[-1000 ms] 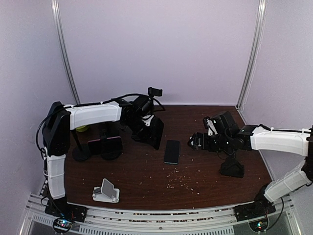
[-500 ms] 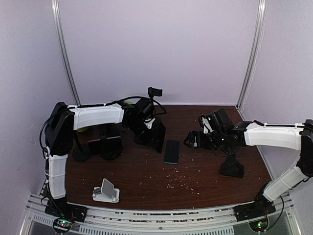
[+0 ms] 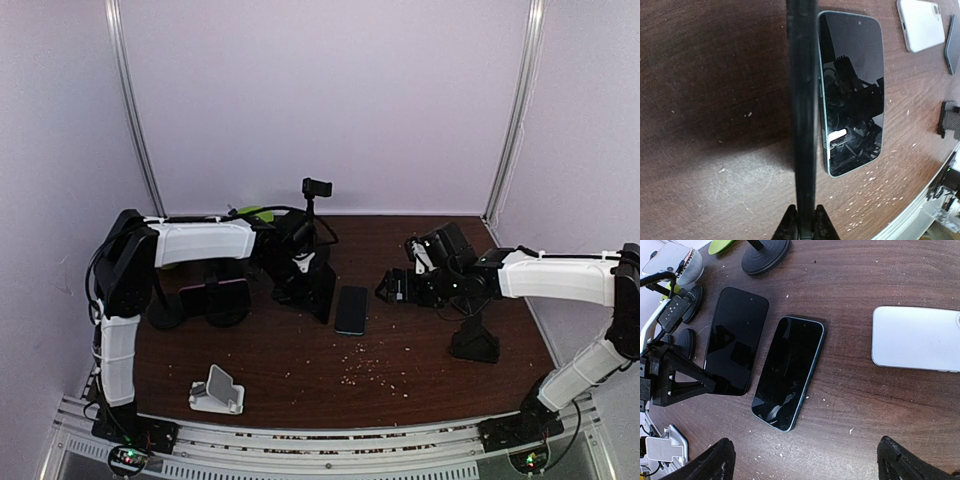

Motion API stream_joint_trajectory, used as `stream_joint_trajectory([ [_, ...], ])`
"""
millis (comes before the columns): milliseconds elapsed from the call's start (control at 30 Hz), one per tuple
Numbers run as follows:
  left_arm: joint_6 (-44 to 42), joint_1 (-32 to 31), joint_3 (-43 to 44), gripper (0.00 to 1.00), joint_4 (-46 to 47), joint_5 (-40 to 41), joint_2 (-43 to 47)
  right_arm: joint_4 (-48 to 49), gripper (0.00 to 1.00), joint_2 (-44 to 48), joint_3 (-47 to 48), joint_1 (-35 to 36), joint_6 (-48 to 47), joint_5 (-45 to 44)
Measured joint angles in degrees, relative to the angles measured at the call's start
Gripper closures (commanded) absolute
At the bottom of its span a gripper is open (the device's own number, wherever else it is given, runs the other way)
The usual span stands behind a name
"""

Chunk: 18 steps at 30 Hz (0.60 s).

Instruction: Remove the phone from the phone stand

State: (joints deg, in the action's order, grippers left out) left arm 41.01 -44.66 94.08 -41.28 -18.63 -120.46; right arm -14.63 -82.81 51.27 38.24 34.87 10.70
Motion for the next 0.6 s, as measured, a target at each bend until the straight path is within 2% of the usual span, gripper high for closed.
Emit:
stream_joint_trajectory([
  [133, 0.5, 0.0, -0.1, 0.79, 1.4, -0.5, 0.0, -0.1, 0.01, 0.0, 0.0, 0.0, 0.0, 0.0],
  [600, 1.1, 0.1, -1.7, 0.78, 1.7, 0.4, 0.0, -0.2, 0.00, -0.2, 0.0, 0.0, 0.0, 0.5],
])
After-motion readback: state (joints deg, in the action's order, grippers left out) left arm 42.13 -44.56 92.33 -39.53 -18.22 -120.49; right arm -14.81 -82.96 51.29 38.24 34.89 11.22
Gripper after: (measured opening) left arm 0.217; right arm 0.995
